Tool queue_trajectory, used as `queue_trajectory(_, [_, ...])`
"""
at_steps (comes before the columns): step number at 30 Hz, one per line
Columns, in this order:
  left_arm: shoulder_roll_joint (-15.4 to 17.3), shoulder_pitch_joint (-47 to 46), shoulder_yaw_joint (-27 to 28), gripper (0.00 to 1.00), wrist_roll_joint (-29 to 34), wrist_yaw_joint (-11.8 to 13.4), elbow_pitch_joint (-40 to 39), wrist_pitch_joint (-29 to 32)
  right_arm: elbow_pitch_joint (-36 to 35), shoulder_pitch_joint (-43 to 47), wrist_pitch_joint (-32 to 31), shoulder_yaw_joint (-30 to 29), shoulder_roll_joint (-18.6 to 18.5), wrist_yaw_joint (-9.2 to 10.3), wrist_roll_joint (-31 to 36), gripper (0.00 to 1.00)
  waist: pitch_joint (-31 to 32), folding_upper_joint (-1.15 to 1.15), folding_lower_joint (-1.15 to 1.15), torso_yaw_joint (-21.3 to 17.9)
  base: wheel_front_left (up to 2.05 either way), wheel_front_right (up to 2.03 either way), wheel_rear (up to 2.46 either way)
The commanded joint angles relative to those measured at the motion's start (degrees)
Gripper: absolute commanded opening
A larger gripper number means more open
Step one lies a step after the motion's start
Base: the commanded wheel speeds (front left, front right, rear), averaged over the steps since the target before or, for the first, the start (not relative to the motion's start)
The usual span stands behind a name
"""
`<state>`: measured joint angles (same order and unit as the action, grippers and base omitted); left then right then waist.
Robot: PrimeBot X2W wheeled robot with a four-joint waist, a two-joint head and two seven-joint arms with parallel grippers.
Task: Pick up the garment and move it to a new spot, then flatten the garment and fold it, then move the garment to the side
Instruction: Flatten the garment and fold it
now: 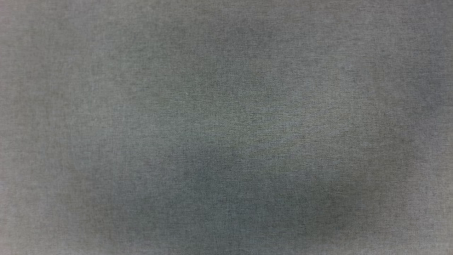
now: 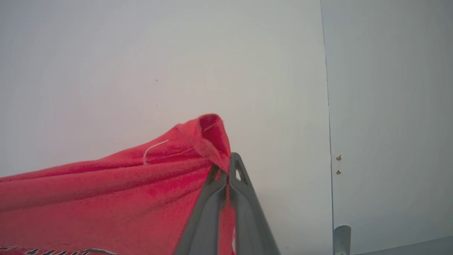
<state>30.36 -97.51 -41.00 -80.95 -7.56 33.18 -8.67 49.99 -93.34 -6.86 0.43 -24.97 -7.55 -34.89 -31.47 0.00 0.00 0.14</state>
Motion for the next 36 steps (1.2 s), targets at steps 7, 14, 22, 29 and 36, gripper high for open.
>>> queue_trajectory(7, [3.2, 15.2, -2.3, 0.0, -7.2, 0.2, -11.4, -0.3, -4.3, 10.5, -3.4, 6.8, -2.6, 0.11, -5.9, 0.0, -0.1, 0.0, 0.0, 0.8, 0.0, 0.0, 0.0])
queue_trajectory(14, [7.9, 32.9, -3.9, 0.0, -9.5, 0.2, -26.5, -3.6, -15.7, 25.8, -8.2, 11.6, -8.5, 0.1, -14.3, 0.0, 1.3, 0.0, 0.0, 1.4, 0.0, 0.0, 0.0])
queue_trajectory(22, [10.8, 53.4, -4.7, 0.0, -7.5, 0.1, -38.6, -6.3, -31.2, 49.0, -13.6, 10.1, -14.3, 0.09, -23.0, 0.0, 4.6, 0.0, 0.0, 2.0, 0.0, 0.0, 0.0])
queue_trajectory(29, [11.3, 69.3, -1.6, 0.0, -4.5, 0.1, -44.3, -6.5, -42.2, 67.5, -17.0, 4.9, -15.7, 0.09, -25.9, 0.0, 7.0, 0.0, 0.0, 1.9, 0.0, 0.0, 0.0])
queue_trajectory(36, [11.0, 81.8, 2.6, 0.0, -0.6, 0.1, -48.5, -6.4, -51.3, 81.8, -21.3, -1.1, -14.3, 0.09, -25.9, 0.0, 9.0, 0.0, 0.0, 1.9, 0.0, 0.0, 0.0])
